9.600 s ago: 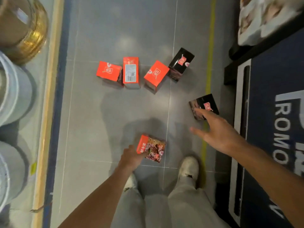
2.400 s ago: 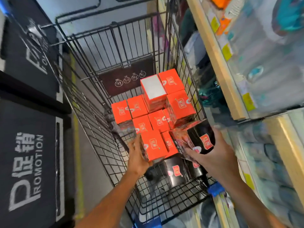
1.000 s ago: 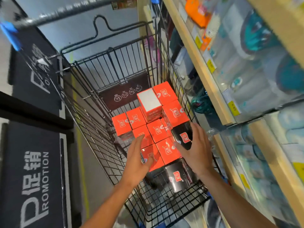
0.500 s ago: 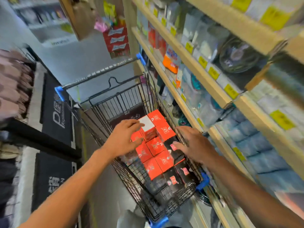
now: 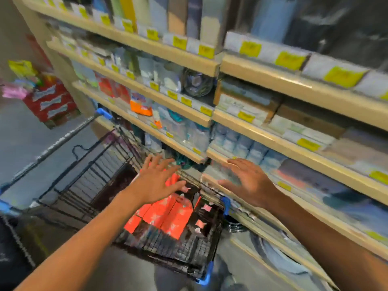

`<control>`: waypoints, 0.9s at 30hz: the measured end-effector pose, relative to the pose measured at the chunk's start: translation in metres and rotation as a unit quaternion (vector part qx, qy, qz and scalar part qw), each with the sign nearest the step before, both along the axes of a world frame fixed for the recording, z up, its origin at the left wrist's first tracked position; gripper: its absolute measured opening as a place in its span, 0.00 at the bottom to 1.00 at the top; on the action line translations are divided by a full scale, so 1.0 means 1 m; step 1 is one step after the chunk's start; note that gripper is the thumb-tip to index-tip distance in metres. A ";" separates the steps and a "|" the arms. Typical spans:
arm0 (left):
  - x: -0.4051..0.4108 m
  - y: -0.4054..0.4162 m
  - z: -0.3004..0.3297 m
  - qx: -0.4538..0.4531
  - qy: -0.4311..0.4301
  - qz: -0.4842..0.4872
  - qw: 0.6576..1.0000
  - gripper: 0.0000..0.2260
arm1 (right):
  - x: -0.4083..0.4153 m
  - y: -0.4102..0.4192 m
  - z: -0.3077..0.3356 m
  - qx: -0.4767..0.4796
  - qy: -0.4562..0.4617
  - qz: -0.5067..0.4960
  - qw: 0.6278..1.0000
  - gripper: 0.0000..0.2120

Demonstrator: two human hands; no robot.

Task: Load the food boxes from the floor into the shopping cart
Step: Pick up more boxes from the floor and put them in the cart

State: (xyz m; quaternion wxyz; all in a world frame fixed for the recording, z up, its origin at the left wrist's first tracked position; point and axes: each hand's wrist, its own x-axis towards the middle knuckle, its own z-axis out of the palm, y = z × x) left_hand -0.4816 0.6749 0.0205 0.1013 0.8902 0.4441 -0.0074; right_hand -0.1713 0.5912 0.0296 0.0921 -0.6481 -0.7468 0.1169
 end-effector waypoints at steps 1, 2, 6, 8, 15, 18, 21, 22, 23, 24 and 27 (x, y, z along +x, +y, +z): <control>0.016 -0.003 0.002 -0.001 0.002 -0.019 1.000 0.47 | 0.009 -0.016 0.005 -0.002 0.003 -0.024 1.000 0.35; 0.033 -0.007 0.004 -0.002 0.003 -0.044 0.999 0.49 | 0.019 -0.033 0.010 -0.007 0.007 -0.048 0.999 0.36; 0.107 -0.035 0.014 -0.018 -0.016 -0.149 0.989 0.52 | 0.062 -0.105 0.016 -0.009 0.011 -0.146 0.989 0.41; 0.145 -0.051 0.014 -0.023 -0.025 -0.201 0.979 0.51 | 0.085 -0.146 0.013 -0.006 0.015 -0.196 0.980 0.42; 0.292 -0.160 0.016 -0.015 -0.009 -0.351 0.936 0.46 | 0.154 -0.318 0.007 0.019 0.003 -0.344 0.939 0.45; 0.356 -0.240 0.016 -0.027 0.005 -0.417 0.908 0.38 | 0.179 -0.410 0.007 0.027 -0.001 -0.408 0.913 0.43; 0.413 -0.322 0.011 -0.025 0.006 -0.465 0.885 0.35 | 0.204 -0.501 0.004 0.012 -0.004 -0.476 0.879 0.44; 0.433 -0.354 0.009 -0.018 0.006 -0.486 0.874 0.35 | 0.213 -0.536 0.003 0.008 -0.001 -0.499 0.867 0.44; 0.445 -0.372 0.009 -0.018 0.010 -0.498 0.867 0.37 | 0.218 -0.557 0.002 0.007 -0.006 -0.507 0.862 0.44; 0.457 -0.391 0.009 -0.023 0.007 -0.511 0.859 0.41 | 0.223 -0.579 0.001 0.006 -0.011 -0.518 0.855 0.44; 0.502 -0.472 0.008 -0.030 -0.006 -0.557 0.830 0.51 | 0.235 -0.670 0.001 0.001 -0.013 -0.588 0.809 0.46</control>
